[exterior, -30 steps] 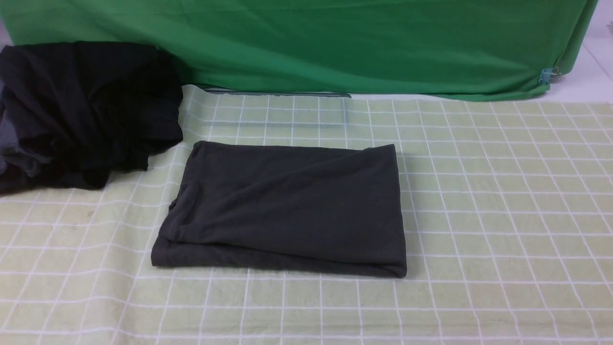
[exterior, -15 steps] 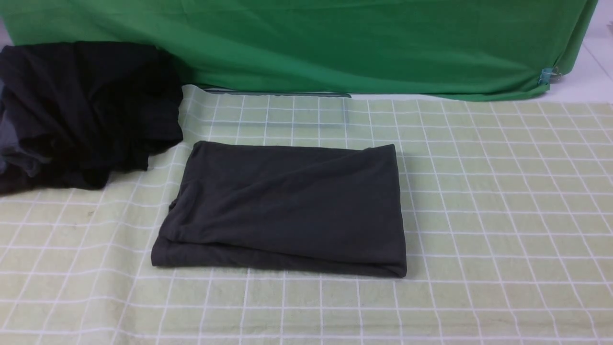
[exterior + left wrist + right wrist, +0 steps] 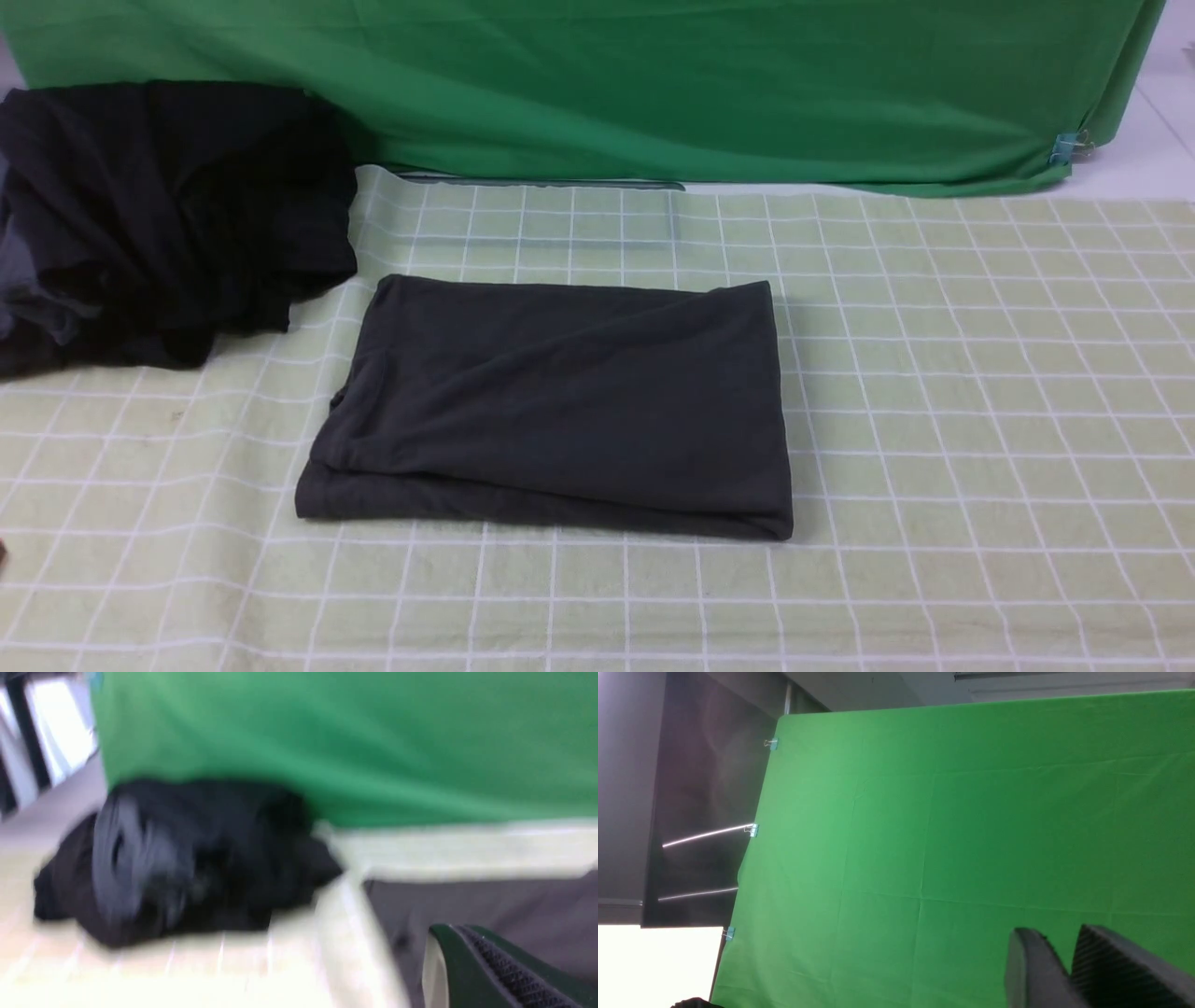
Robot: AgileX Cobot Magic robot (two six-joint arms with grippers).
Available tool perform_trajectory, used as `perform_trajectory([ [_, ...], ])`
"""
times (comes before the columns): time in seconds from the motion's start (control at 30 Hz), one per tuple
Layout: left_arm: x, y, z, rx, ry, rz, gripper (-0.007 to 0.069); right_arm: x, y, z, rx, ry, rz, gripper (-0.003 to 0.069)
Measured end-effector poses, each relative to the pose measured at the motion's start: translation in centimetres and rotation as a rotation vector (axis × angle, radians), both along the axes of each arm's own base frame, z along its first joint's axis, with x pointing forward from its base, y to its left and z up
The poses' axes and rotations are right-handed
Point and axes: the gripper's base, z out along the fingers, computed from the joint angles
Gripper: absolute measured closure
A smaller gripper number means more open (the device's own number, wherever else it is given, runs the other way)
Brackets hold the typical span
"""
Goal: Fold a long-sleeved shirt over a green coffee tablecloth.
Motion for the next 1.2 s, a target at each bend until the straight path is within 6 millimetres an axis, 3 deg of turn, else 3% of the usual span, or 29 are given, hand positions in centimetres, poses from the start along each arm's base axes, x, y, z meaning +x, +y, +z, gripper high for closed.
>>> perform_trajectory([
  [0.03,0.1,0.0,-1.4,0.003,0.049,-0.001,0.0623,0.0,0.0,0.0,0.000,0.000,0.000,0.0516],
  [0.17,0.1,0.0,-2.7,0.029,0.146,-0.002,0.0623,0.0,0.0,0.0,0.000,0.001,0.000,0.0501],
  [0.47,0.2,0.0,-1.9,0.020,0.053,0.001,0.0623,0.0,0.0,0.0,-0.001,0.002,0.000,0.0481],
  [1.03,0.2,0.0,-1.8,0.019,0.049,0.001,0.0623,0.0,0.0,0.0,-0.001,0.002,0.000,0.0447],
  [1.2,0.2,0.0,-1.8,0.017,0.049,0.001,0.0623,0.4,0.3,-0.8,-0.055,0.080,-0.001,0.0437],
])
